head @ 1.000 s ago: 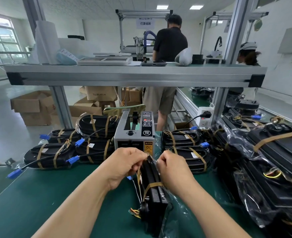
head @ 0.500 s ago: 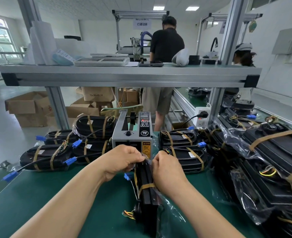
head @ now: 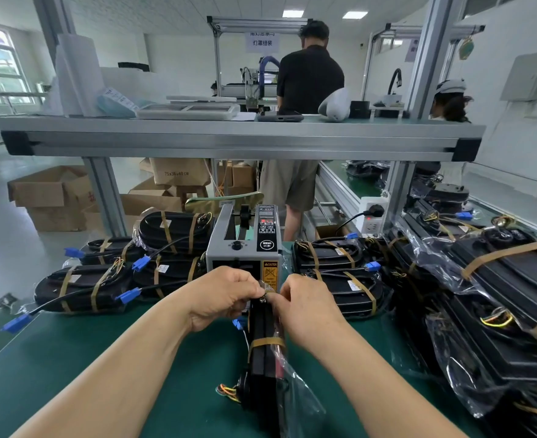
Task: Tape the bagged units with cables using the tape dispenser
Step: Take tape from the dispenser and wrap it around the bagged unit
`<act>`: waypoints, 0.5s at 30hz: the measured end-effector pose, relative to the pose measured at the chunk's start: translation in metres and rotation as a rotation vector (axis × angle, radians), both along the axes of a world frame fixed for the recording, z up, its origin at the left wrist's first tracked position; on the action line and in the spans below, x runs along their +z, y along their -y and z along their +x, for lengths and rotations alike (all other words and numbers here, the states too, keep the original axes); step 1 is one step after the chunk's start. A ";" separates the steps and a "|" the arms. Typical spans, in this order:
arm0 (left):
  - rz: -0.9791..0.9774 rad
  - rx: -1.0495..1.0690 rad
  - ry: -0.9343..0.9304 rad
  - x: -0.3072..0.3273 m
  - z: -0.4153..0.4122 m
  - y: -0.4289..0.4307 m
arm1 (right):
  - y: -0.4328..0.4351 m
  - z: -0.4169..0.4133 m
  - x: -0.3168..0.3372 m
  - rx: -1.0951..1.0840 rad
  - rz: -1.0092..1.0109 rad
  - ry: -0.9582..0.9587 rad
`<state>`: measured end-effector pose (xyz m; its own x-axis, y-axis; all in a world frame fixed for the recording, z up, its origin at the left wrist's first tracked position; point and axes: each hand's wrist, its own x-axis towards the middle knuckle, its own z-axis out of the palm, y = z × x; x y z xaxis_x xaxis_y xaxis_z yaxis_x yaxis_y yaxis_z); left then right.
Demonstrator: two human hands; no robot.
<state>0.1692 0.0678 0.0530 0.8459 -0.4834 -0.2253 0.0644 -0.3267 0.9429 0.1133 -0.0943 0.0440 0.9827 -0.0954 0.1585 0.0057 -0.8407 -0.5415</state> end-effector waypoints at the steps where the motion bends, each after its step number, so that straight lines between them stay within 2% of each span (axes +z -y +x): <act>1: -0.001 -0.004 -0.005 0.000 0.001 0.000 | -0.001 0.002 0.002 -0.003 -0.008 -0.001; 9: 0.026 -0.088 -0.016 -0.001 0.009 -0.001 | -0.010 0.000 -0.004 -0.024 0.025 0.019; 15: 0.033 -0.149 0.015 -0.001 0.014 -0.001 | -0.010 -0.009 -0.005 -0.036 0.138 0.032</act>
